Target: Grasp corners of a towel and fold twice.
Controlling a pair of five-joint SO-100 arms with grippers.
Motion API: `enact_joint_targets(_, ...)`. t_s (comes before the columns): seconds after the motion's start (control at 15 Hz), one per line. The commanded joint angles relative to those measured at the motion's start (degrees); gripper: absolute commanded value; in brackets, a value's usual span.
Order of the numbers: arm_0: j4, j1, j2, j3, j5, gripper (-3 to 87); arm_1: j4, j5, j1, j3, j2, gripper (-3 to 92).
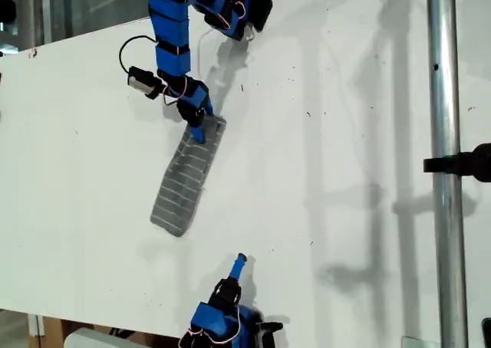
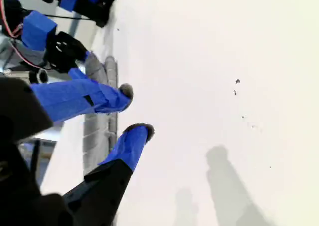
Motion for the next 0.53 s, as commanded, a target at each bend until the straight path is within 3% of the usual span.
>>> enact_joint_targets(0.0, 1.2, 1.1, 11.2, 3.6, -1.2, 8.7, -6.5, -0.3, 0.6, -4.9, -3.8, 24.3)
enact_joint_targets(0.13, 0.8, 1.7, 11.3, 6.1, -1.9, 8.6, -10.0, -0.9, 0.7, -5.7, -5.3, 5.0)
enact_joint_targets(0.27, 0.4, 1.8, 11.3, 7.3, -2.1, 8.6, -8.3, -3.7, 1.0, -4.9, -4.0, -0.2)
enact_joint_targets(0.47, 0.0, 1.9, 11.3, 8.5, -1.9, 8.7, 12.9, -4.9, -3.4, 2.5, 15.6, -0.2)
